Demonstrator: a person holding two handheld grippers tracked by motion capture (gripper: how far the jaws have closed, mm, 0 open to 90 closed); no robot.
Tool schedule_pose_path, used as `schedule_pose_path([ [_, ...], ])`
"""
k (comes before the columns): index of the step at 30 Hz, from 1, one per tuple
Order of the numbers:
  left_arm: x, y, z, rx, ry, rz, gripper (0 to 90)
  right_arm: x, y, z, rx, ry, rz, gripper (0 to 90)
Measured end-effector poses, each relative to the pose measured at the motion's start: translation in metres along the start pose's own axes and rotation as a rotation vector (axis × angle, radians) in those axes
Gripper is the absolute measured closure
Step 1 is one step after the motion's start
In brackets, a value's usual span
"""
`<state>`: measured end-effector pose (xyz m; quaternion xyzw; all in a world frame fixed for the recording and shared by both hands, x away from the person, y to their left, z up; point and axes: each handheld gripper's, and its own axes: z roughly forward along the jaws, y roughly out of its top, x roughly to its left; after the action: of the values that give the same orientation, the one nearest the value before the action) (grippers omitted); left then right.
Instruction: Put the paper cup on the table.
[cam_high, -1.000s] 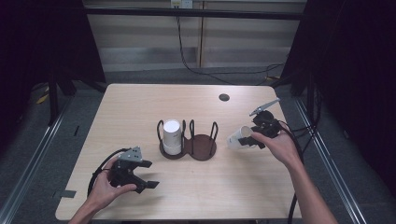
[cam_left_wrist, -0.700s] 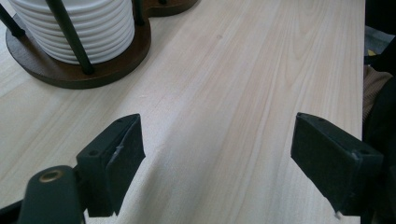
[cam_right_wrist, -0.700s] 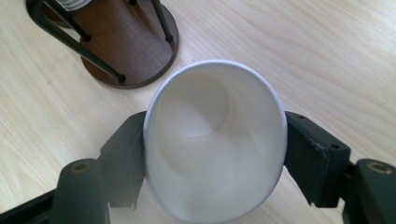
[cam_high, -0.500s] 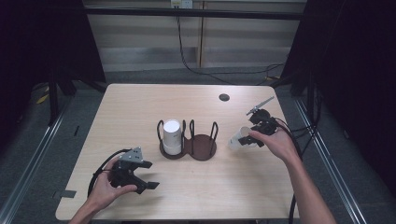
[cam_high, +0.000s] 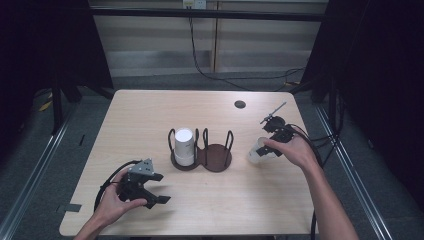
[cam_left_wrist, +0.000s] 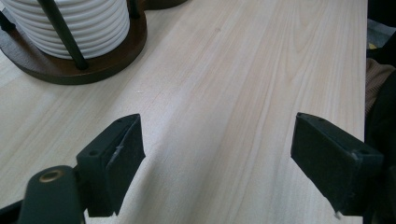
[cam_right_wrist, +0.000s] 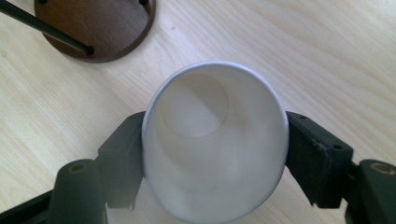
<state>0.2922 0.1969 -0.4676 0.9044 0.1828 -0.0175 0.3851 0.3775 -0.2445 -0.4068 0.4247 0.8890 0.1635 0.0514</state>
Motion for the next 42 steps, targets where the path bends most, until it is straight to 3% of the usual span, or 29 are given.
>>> schedule_pose_path([
  [5,0.001,0.000,0.000,0.001,-0.001,0.004,17.3,-0.001,0.002,0.007,0.031,-0.011,-0.001,25.8],
  [21,0.001,0.000,-0.001,-0.006,-0.002,0.000,17.3,0.006,0.016,0.015,0.043,-0.035,-0.010,22.2],
  [42,0.001,0.000,-0.002,0.000,-0.003,0.010,17.3,0.009,0.013,0.020,0.008,0.012,0.016,15.2],
])
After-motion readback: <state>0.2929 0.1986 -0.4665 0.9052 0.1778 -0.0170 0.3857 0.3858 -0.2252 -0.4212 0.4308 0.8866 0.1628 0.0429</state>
